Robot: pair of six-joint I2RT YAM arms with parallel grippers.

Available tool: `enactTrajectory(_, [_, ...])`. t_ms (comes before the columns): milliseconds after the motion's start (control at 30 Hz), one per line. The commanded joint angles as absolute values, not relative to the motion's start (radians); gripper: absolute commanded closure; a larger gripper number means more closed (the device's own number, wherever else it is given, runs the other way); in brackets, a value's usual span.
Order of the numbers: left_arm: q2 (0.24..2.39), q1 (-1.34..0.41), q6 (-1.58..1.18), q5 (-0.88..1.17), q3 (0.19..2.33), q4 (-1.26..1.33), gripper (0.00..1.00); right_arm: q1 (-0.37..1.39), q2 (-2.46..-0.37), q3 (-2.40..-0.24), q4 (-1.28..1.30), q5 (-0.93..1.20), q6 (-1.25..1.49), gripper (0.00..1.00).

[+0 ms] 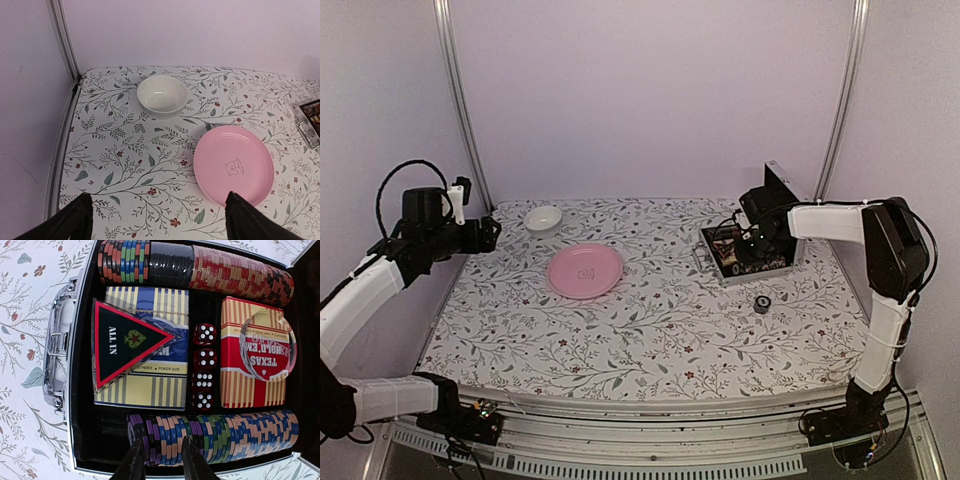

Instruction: Pack up texas hold em set

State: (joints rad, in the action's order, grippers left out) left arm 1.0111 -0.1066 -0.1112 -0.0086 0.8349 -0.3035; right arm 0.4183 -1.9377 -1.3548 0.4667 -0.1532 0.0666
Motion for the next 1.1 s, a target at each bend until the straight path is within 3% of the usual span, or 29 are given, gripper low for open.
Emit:
enactTrajectory(0, [1.019,-0.107,-0.1,0.005,0.831,-0.281,0.08,0.414,-1.957,-1.385,0.477,-0.183,0.066,0.73])
enactTrajectory(333, [0.994,-0.107,-0.099,-0.006,0.829,-0.275,0.1,0.422,-1.888,-1.432,0.531,-0.116,0.095,0.69])
enactTrajectory(467, [0.938,-0.107,-0.092,-0.034,0.809,-0.252,0.09,0.465,-1.772,-1.429,0.585,-0.11,0.123,0.57])
enactTrajectory(767, [0.905,-0.107,-0.083,-0.051,0.79,-0.229,0.09,0.396,-1.485,-1.024,0.521,0.009,0.324,0.35])
enactTrajectory(933, [0.913,-0.106,-0.081,-0.04,0.79,-0.229,0.09,0.35,-1.459,-0.838,0.356,0.188,0.406,0.23])
enactTrajectory(1067, [0.923,-0.107,-0.083,-0.03,0.789,-0.229,0.09,0.352,-1.505,-0.811,0.302,0.189,0.43,0.18])
